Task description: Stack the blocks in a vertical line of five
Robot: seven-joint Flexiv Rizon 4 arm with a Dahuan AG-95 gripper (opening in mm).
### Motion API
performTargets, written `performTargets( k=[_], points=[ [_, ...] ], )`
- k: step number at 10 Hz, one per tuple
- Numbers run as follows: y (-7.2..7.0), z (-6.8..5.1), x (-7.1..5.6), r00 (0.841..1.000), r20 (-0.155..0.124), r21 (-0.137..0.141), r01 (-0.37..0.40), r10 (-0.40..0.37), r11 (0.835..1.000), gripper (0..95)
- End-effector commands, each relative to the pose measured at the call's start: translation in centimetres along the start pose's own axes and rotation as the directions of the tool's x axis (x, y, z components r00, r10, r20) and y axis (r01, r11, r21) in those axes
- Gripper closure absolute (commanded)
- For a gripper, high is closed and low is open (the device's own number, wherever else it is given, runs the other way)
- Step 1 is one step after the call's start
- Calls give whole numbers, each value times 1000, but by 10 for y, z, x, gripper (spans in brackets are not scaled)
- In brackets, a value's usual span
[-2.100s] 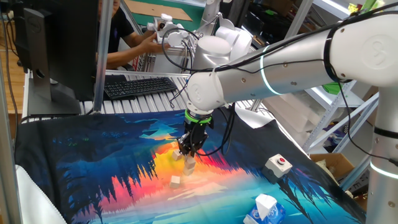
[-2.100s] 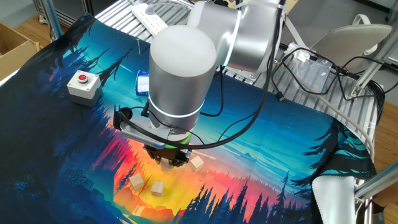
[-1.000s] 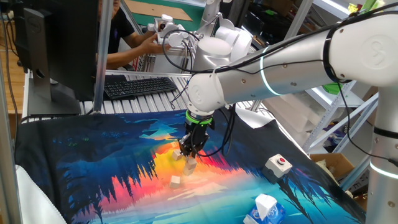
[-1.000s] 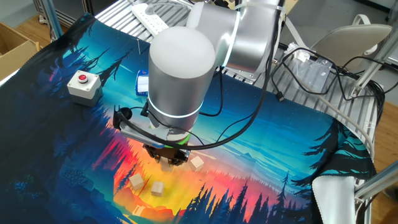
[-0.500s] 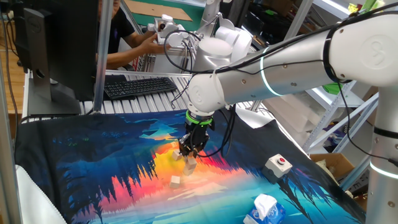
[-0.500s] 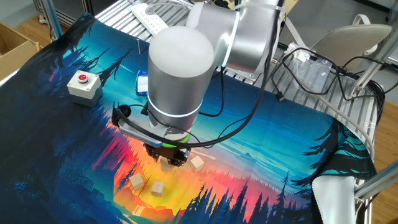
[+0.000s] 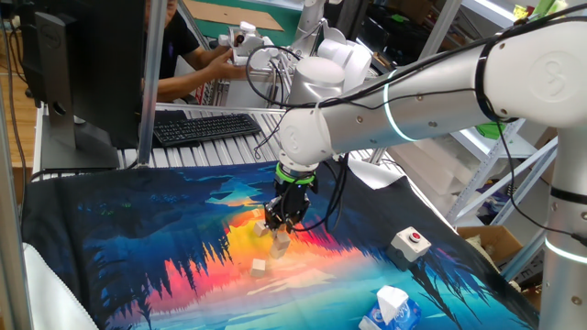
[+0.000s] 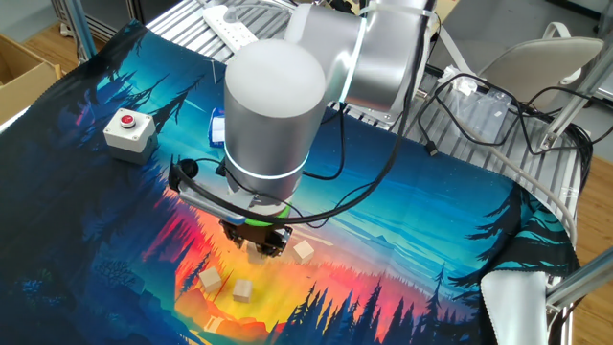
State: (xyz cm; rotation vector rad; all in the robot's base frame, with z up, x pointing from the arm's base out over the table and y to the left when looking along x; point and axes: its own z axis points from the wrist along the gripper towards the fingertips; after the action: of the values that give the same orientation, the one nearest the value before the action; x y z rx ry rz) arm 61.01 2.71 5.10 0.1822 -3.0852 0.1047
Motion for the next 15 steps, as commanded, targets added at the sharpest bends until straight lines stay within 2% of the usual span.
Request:
performTargets(
  k=[1, 3, 5, 8, 11, 14, 15],
  points=[
    [-3, 0, -2, 999, -1, -3, -33, 33, 999, 380],
    [-4, -2, -4, 996, -5, -14, -91, 91, 996, 380],
    [-5, -3, -6, 993, -5, -24, -117, 117, 993, 380],
    [-7, -5, -12, 991, -4, -22, -134, 134, 991, 380],
    [-13, -9, -24, 986, -8, -20, -168, 168, 986, 380],
    [-19, -12, -36, 972, -13, -24, -234, 234, 972, 380],
    [-23, -14, -42, 961, -15, -26, -275, 275, 961, 380]
  ],
)
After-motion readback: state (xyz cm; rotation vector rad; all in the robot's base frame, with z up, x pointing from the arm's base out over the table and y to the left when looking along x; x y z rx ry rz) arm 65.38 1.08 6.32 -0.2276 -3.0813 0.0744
